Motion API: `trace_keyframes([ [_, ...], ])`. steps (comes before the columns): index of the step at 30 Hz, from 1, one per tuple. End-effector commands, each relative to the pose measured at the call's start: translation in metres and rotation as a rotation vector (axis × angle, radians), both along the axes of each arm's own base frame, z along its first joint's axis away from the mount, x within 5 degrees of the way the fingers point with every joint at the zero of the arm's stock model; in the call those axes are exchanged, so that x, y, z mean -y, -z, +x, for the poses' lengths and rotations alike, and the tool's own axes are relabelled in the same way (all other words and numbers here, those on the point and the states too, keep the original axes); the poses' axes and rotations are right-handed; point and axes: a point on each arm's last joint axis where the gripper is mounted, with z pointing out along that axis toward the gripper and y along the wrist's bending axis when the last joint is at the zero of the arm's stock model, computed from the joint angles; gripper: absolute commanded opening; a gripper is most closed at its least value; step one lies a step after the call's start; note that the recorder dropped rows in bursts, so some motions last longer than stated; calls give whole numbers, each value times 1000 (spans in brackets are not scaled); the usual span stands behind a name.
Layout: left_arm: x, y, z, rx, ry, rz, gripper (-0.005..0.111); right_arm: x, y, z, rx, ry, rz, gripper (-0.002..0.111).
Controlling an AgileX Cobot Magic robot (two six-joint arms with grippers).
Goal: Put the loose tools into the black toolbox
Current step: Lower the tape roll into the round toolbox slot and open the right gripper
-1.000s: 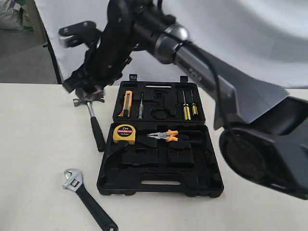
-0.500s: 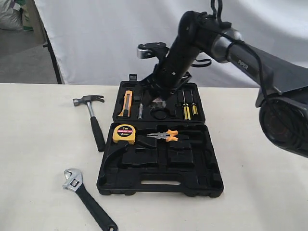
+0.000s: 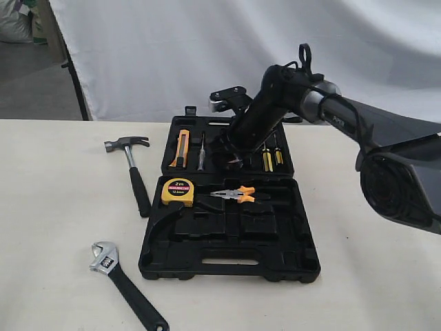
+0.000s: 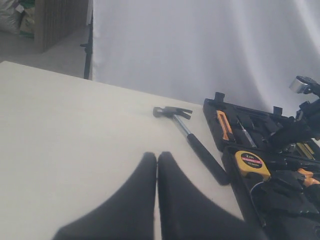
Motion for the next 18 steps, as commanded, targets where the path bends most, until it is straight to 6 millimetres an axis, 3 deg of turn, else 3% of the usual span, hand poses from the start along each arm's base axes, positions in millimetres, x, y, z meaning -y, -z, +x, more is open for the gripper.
trace_keyframes([
  [1,-1,-2,-1,13,-26,2,1,0,10,7,50,17,16,0],
  [7,-1,-2,-1,13,-26,2,1,1,21,9,59,22,-2,0],
  [18,-1,-2,-1,13,-26,2,1,2,22,8,39,23,-17,1],
])
